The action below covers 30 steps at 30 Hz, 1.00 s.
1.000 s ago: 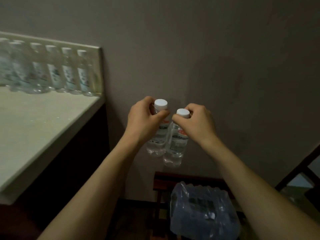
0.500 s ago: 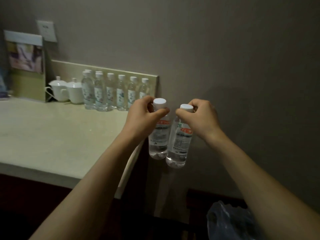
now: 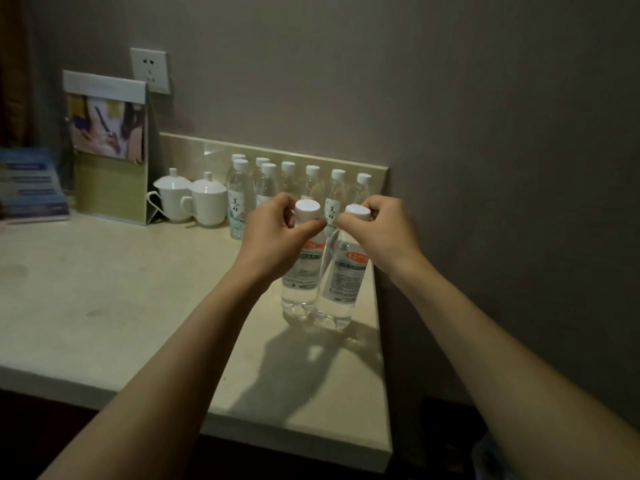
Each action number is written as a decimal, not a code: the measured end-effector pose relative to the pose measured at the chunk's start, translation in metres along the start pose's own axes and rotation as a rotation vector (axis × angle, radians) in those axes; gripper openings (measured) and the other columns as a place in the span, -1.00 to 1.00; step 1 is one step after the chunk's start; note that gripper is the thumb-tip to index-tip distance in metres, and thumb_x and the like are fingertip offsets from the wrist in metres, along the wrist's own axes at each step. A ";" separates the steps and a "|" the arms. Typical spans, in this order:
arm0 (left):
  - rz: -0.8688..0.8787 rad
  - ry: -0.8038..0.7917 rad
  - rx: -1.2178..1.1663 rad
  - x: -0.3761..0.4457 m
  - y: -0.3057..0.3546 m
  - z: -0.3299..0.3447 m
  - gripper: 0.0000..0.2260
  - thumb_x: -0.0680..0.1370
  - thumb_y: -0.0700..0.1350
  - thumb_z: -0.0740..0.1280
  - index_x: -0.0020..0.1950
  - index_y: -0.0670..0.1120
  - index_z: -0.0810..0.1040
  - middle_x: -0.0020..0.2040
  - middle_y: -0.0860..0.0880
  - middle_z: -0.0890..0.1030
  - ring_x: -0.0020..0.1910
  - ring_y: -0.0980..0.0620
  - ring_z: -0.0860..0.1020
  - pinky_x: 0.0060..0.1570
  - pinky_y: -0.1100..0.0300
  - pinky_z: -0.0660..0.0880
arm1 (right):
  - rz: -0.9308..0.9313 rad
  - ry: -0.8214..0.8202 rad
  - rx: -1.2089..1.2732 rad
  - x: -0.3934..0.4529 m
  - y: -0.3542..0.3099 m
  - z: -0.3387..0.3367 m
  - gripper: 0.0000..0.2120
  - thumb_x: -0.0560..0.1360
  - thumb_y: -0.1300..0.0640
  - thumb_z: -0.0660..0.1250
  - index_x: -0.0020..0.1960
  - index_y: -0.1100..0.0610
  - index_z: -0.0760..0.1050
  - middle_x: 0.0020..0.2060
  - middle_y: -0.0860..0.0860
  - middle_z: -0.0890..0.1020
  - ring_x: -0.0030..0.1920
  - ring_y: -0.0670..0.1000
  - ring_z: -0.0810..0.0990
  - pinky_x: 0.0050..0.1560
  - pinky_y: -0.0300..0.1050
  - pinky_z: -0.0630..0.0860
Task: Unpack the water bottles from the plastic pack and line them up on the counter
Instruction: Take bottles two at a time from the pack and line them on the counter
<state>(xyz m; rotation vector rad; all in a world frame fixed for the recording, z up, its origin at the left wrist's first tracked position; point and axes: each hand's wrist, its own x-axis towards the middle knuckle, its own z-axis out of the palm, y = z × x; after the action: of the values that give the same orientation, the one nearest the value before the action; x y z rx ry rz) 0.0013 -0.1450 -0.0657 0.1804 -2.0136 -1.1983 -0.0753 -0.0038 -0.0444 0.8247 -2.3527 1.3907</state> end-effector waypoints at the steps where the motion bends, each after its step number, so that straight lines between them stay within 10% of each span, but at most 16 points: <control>1: 0.000 0.000 0.009 0.007 -0.006 -0.002 -0.84 0.48 -0.04 0.48 -0.11 0.03 0.51 -0.34 0.12 0.43 -0.36 0.18 0.43 -0.26 0.21 0.47 | 0.001 -0.006 0.001 0.007 0.000 0.007 -0.76 0.34 -0.03 0.42 -0.26 0.15 0.49 -0.39 0.00 0.54 -0.33 -0.01 0.51 -0.26 0.05 0.57; 19: 0.217 0.328 0.174 0.091 -0.100 0.026 -0.65 0.48 0.19 0.43 -0.11 -0.04 0.41 -0.14 0.03 0.41 -0.18 0.02 0.42 -0.19 0.11 0.47 | 0.019 0.180 -0.034 0.077 0.026 0.095 -0.63 0.50 -0.24 0.30 -0.14 0.08 0.45 -0.34 -0.08 0.52 -0.31 -0.09 0.52 -0.34 -0.18 0.39; 23: 0.184 0.165 -0.082 0.089 -0.111 0.029 -0.69 0.50 0.23 0.34 0.02 0.05 0.40 -0.08 0.15 0.50 -0.09 0.23 0.51 -0.09 0.35 0.47 | -0.015 0.276 0.002 0.063 0.035 0.105 -0.65 0.50 -0.28 0.25 -0.14 0.02 0.43 -0.37 -0.13 0.50 -0.33 -0.14 0.48 -0.32 -0.21 0.35; 26: 0.156 -0.077 -0.219 0.085 -0.125 0.022 -0.57 0.49 0.26 0.35 0.20 0.04 0.40 0.01 0.15 0.60 0.00 0.20 0.62 0.02 0.15 0.60 | 0.051 0.310 0.041 0.049 0.047 0.112 -0.59 0.42 -0.33 0.29 -0.08 0.02 0.48 -0.26 -0.11 0.56 -0.25 -0.10 0.54 -0.26 -0.12 0.46; 30: 0.096 -0.464 -0.232 0.087 -0.152 0.002 -0.39 0.38 0.32 0.45 0.37 0.32 0.32 0.19 0.25 0.62 0.14 0.26 0.61 0.09 0.33 0.55 | 0.239 0.038 -0.041 0.029 0.068 0.117 -0.42 0.31 -0.37 0.33 0.17 -0.03 0.47 0.06 -0.03 0.51 0.05 -0.02 0.55 0.05 0.02 0.53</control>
<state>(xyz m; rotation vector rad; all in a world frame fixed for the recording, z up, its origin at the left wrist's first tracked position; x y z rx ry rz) -0.0978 -0.2680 -0.1402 -0.3350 -2.2139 -1.5001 -0.1346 -0.0892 -0.1352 0.5143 -2.5067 1.4270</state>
